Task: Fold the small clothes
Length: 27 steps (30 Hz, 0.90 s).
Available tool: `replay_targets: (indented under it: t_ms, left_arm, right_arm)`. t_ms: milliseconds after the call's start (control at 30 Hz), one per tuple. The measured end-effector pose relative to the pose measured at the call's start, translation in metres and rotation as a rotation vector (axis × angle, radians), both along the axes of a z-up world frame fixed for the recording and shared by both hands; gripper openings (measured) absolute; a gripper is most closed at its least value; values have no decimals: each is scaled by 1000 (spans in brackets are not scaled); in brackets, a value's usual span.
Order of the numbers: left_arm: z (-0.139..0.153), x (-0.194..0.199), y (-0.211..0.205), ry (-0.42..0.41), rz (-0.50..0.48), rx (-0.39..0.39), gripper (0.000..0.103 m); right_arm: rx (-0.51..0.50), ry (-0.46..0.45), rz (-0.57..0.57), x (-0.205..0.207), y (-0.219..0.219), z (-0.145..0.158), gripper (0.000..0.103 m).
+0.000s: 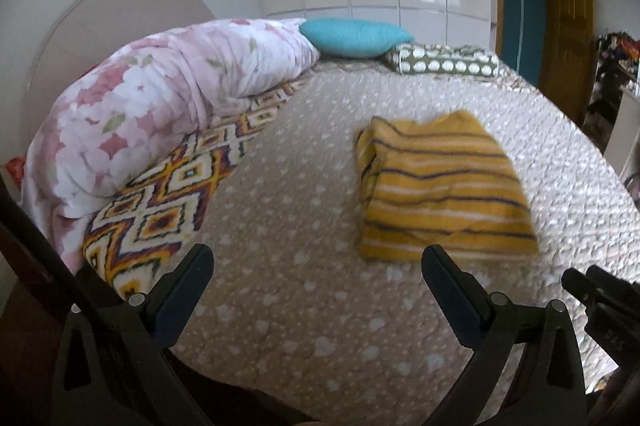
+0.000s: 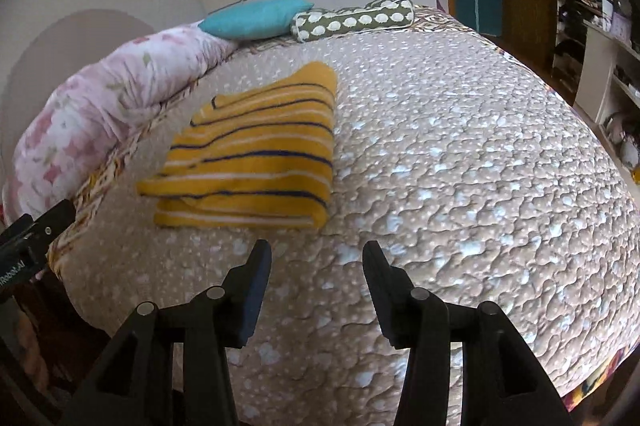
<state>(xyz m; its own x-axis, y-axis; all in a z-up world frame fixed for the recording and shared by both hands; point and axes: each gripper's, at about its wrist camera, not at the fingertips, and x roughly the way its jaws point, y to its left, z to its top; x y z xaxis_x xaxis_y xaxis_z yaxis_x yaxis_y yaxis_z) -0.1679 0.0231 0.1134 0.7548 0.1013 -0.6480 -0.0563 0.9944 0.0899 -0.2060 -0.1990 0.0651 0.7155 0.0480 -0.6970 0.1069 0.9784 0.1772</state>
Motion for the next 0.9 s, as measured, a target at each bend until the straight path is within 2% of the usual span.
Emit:
replay_targets:
  t_ms: [267,900]
  left_arm:
    - [-15,3,-5,93,-34,-29,103]
    - [-31,5,-12,173,-84,-73,103]
  right_arm:
    - [-32,32,17,3,10,-8,56]
    - [-98,79,-17,6,9,-19,61]
